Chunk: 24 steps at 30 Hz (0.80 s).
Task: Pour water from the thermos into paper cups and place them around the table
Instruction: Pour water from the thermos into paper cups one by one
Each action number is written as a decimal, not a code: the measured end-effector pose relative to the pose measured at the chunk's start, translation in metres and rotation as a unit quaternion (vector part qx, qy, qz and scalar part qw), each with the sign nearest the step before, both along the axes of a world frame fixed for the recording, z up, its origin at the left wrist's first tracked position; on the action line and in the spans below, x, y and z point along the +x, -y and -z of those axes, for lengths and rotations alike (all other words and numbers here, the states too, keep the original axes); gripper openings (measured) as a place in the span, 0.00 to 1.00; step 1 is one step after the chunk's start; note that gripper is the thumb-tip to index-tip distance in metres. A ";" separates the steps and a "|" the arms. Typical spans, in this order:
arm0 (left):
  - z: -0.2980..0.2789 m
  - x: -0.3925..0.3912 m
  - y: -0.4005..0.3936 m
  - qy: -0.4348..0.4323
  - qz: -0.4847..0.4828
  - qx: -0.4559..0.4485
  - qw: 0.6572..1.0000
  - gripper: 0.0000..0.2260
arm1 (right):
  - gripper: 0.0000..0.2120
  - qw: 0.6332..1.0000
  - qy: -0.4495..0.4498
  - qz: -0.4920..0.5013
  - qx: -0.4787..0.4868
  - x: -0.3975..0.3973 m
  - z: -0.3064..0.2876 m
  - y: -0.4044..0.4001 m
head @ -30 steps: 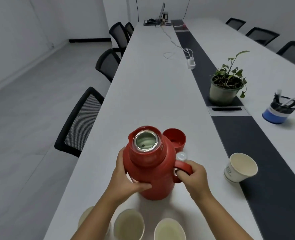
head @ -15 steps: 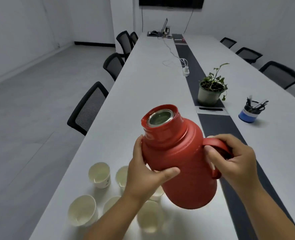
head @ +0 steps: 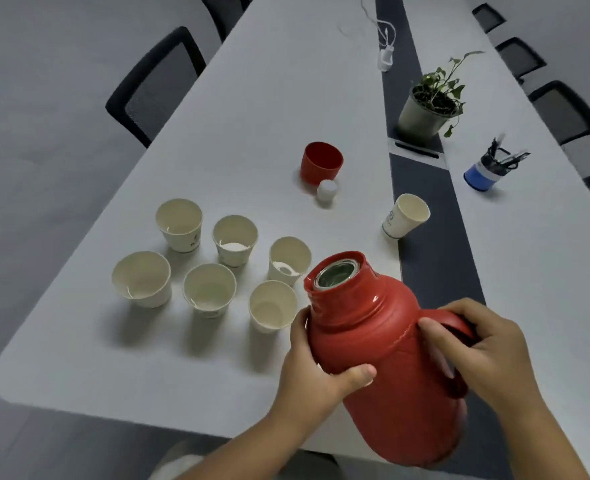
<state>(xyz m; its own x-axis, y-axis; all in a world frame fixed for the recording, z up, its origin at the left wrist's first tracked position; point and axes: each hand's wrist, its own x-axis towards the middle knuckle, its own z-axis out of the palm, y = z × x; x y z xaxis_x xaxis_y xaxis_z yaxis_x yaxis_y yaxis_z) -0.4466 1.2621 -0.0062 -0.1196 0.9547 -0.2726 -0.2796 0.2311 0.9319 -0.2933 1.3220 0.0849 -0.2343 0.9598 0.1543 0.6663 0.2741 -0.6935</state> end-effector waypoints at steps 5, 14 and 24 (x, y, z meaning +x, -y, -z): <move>0.019 0.009 0.020 0.044 -0.009 -0.050 0.998 0.37 | 0.16 0.998 0.052 0.001 -0.043 -0.001 0.012 0.008; 0.030 0.011 0.027 0.107 -0.033 -0.066 0.992 0.35 | 0.06 0.990 0.120 -0.018 -0.065 -0.013 0.014 0.004; 0.035 0.006 0.025 0.161 -0.057 -0.058 0.984 0.33 | 0.06 0.981 0.172 -0.030 -0.080 -0.035 0.010 -0.005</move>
